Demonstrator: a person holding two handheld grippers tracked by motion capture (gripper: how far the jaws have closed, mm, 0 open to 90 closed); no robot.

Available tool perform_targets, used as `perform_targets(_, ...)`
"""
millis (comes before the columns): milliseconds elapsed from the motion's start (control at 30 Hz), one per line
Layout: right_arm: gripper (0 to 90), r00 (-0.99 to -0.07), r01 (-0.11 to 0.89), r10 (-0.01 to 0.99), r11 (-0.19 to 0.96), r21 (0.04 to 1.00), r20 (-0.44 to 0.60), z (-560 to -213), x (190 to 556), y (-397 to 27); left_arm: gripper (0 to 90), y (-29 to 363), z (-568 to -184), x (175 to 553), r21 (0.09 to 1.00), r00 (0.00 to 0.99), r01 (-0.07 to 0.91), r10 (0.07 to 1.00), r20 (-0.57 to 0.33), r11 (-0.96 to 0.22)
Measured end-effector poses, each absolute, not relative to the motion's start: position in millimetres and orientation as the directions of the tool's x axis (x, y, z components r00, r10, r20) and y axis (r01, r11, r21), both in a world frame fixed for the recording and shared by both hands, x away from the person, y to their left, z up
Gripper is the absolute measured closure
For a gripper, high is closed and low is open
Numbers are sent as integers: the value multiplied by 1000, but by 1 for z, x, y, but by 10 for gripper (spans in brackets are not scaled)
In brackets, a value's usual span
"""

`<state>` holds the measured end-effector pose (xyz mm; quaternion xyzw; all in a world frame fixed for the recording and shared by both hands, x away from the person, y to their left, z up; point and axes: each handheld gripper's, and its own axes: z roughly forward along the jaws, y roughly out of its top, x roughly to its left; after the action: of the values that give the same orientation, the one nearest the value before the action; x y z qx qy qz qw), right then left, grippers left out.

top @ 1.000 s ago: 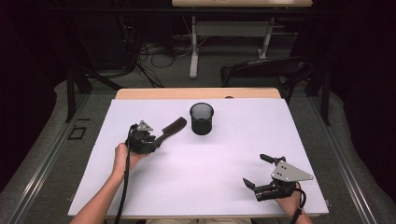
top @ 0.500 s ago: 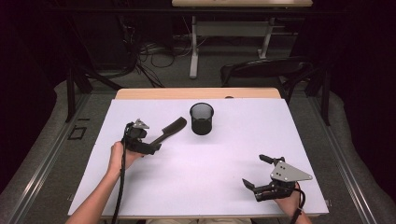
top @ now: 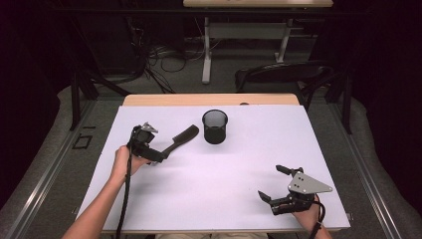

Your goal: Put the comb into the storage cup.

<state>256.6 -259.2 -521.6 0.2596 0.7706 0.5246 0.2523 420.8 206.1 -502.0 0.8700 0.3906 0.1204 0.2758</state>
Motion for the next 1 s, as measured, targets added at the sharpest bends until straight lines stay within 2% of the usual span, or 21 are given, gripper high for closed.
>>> perform_targets(100, 6, -739, 135, 664, 315, 939, -116, -522, 256, -259, 0, 204, -500, 424, 550, 672, 618, 741, 0, -561)
perform_targets(1000, 6, -747, 139, 656, 315, 939, -109, -523, 257, -259, 0, 174, -502, 454, 390, 732, 607, 678, 67, -693)
